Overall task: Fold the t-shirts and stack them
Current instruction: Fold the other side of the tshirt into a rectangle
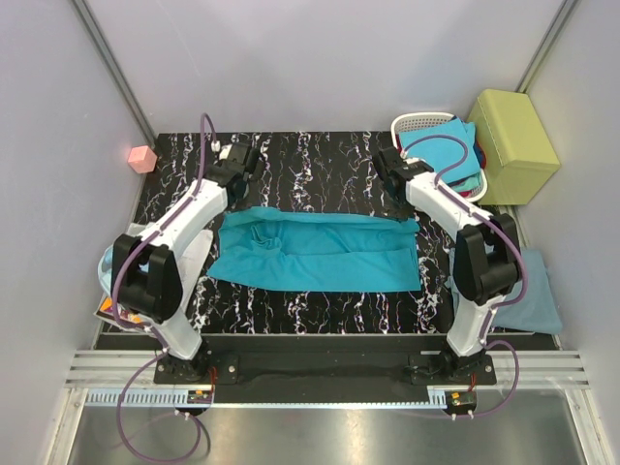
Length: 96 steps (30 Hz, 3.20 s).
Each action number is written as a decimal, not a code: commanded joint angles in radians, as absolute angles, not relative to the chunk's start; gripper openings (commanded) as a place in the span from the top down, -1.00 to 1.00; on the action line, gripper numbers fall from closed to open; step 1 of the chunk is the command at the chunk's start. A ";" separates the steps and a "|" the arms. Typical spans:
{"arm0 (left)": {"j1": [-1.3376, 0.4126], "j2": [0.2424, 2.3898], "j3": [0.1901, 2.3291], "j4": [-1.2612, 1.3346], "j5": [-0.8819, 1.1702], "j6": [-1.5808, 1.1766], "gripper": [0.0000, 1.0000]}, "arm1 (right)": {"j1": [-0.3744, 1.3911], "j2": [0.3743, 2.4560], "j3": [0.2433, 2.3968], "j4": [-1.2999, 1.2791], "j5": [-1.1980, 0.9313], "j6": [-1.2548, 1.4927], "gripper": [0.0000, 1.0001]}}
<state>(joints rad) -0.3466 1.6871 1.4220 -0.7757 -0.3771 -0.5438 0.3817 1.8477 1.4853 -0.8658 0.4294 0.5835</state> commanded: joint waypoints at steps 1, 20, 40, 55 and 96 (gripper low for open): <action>-0.362 1.612 1.379 -0.761 -0.423 -0.566 1.00 | 0.403 1.772 1.456 -0.867 0.472 0.609 1.00; -0.376 1.468 1.132 -0.770 -0.440 -0.592 1.00 | 0.459 1.698 1.243 -0.847 0.457 0.676 1.00; -0.380 1.644 1.397 -0.770 -0.468 -0.548 1.00 | 0.457 1.828 1.540 -0.871 0.541 0.597 1.00; -0.367 1.848 1.676 -0.813 -0.472 -0.511 1.00 | 0.425 1.999 1.821 -0.923 0.597 0.535 1.00; -0.287 1.852 1.774 -0.838 -0.428 -0.505 1.00 | 0.319 2.030 1.855 -0.925 0.571 0.549 1.00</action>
<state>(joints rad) -0.2810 1.9987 1.8191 -0.8852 -0.4114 -0.4995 0.3206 2.1712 1.9114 -0.9653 0.5385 0.5396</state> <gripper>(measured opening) 0.020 0.011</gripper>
